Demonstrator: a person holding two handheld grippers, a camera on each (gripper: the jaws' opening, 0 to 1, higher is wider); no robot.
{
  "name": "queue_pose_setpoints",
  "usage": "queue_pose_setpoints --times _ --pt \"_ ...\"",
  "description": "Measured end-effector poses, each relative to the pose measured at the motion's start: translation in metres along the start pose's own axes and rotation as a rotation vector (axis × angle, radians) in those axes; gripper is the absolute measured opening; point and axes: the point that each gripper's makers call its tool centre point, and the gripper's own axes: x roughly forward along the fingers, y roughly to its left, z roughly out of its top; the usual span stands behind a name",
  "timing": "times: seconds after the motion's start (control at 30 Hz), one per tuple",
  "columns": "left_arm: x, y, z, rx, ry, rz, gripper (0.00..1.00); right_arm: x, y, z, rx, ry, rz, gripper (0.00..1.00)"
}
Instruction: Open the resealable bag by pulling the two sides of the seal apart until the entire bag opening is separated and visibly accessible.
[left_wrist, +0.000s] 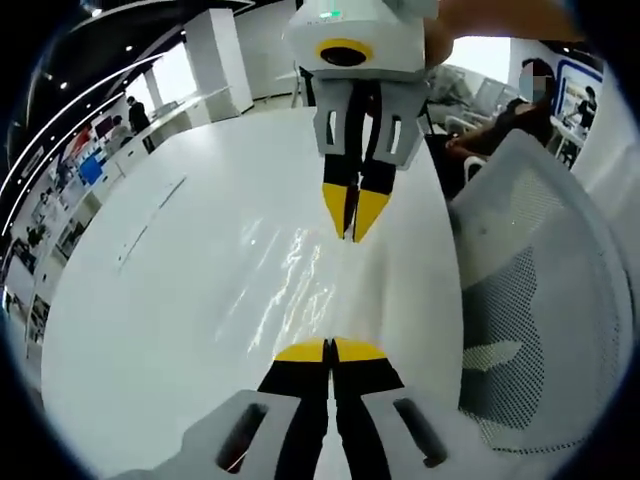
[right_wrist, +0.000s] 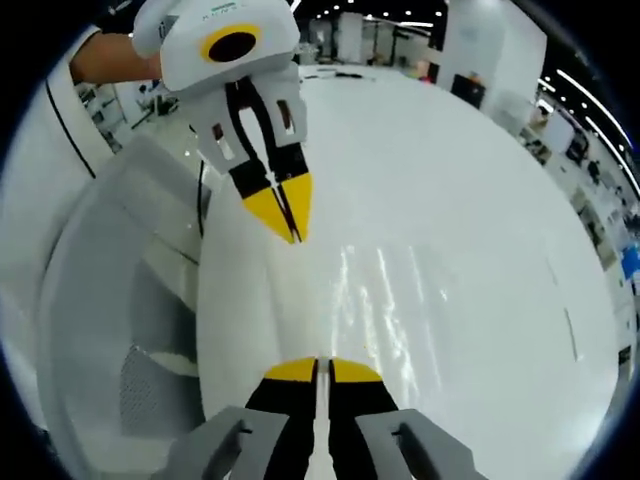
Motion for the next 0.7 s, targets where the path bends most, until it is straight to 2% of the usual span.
queue_pose_setpoints --times 0.5,0.7 --pt "-0.002 0.001 0.005 0.011 -0.010 0.006 0.00 -0.015 -0.007 -0.032 0.047 0.029 -0.039 0.00" --pt "-0.002 0.001 0.009 0.043 -0.018 0.007 0.00 -0.017 -0.007 -0.044 0.047 0.051 -0.057 0.00"
